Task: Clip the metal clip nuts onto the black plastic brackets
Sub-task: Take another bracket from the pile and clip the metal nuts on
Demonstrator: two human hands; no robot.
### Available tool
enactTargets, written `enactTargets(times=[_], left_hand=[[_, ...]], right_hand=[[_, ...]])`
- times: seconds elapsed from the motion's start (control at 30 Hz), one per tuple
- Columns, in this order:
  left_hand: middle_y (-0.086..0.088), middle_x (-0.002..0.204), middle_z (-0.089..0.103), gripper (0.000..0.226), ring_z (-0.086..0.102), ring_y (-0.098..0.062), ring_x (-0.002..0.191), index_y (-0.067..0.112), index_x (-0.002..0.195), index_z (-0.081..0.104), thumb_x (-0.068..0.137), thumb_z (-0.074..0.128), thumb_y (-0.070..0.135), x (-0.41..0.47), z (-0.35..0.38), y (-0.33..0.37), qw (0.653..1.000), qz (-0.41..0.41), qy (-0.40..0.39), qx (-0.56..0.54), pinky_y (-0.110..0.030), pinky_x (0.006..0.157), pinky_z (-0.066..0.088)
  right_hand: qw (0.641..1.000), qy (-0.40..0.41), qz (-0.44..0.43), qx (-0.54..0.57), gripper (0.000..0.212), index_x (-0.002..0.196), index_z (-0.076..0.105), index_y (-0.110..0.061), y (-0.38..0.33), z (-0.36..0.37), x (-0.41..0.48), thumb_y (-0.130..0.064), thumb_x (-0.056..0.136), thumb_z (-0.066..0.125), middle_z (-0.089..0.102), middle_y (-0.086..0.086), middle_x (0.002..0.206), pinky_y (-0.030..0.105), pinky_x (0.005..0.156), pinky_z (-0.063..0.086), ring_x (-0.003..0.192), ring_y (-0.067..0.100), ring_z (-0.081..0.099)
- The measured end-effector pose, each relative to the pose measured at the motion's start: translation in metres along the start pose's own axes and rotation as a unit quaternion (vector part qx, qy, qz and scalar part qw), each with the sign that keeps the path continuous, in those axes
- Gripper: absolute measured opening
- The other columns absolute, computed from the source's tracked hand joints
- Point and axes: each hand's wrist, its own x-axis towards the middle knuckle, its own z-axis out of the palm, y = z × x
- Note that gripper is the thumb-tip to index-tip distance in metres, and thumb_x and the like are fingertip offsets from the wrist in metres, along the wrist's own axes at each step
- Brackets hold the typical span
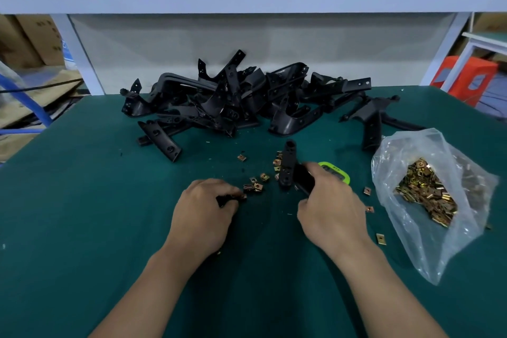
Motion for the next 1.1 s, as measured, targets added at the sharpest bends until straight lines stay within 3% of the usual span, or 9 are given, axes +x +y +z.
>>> enactTargets(times=[0.13,0.33,0.43,0.6,0.87,0.97,1.1], left_hand=[[0.025,0.106,0.06,0.022,0.042,0.0,0.104,0.036,0.11,0.077,0.093,0.073,0.025,0.002,0.003,-0.001,0.999,0.017,-0.011,0.035,-0.019,0.09,0.034],[0.025,0.095,0.062,0.013,0.048,-0.002,0.102,0.033,0.09,0.074,0.09,0.076,0.02,0.0,0.004,0.002,1.0,0.016,-0.003,0.019,-0.02,0.086,0.037],[0.024,0.094,0.059,0.019,0.052,-0.001,0.094,0.037,0.088,0.066,0.091,0.072,0.02,-0.003,0.004,0.005,1.0,-0.01,0.017,-0.022,-0.015,0.078,0.038],[0.014,0.082,0.068,0.019,0.057,-0.012,0.073,0.035,0.091,0.055,0.101,0.057,0.018,-0.009,0.003,0.013,0.989,-0.014,0.054,-0.136,-0.028,0.062,0.044],[0.011,0.082,0.073,0.032,0.066,-0.017,0.069,0.039,0.089,0.072,0.102,0.057,0.014,-0.006,-0.002,0.009,0.969,-0.083,0.047,-0.229,-0.023,0.061,0.052],[0.015,0.078,0.073,0.029,0.057,-0.004,0.055,0.037,0.088,0.071,0.102,0.057,0.015,-0.007,-0.002,0.011,0.97,-0.088,0.055,-0.222,-0.011,0.051,0.043],[0.026,0.084,0.074,0.026,0.068,0.006,0.083,0.04,0.089,0.074,0.098,0.067,0.016,-0.011,-0.003,0.019,0.972,-0.064,0.064,-0.216,-0.003,0.069,0.045]], right_hand=[[0.999,-0.002,0.002,0.033,0.069,0.136,0.052,-0.043,0.0,0.009,-0.001,-0.009,0.077,0.064,0.053,-0.014,0.087,0.031,0.068,0.041,0.075,0.025,0.05],[0.998,-0.001,0.01,0.061,0.066,0.134,0.054,-0.043,0.0,0.017,0.0,-0.012,0.077,0.064,0.062,-0.014,0.092,0.03,0.069,0.04,0.075,0.024,0.051],[0.998,-0.003,0.012,0.064,0.063,0.129,0.055,-0.044,0.001,0.018,-0.001,-0.012,0.075,0.063,0.062,-0.013,0.083,0.031,0.066,0.039,0.072,0.025,0.051],[0.995,-0.02,0.004,0.093,0.064,0.126,0.057,-0.047,-0.001,0.018,-0.003,-0.015,0.071,0.063,0.065,-0.015,0.082,0.029,0.065,0.042,0.076,0.024,0.057],[0.993,-0.024,-0.02,0.117,0.057,0.116,0.058,-0.042,-0.005,0.014,-0.007,-0.009,0.069,0.062,0.065,-0.016,0.078,0.036,0.067,0.057,0.073,0.02,0.061],[0.991,-0.032,-0.014,0.126,0.06,0.119,0.059,-0.045,-0.007,0.013,-0.008,-0.009,0.071,0.062,0.066,-0.017,0.079,0.036,0.067,0.058,0.074,0.019,0.062],[0.991,-0.031,-0.012,0.132,0.059,0.117,0.057,-0.046,-0.007,0.014,-0.009,-0.008,0.071,0.062,0.065,-0.018,0.08,0.035,0.067,0.058,0.074,0.019,0.062]])
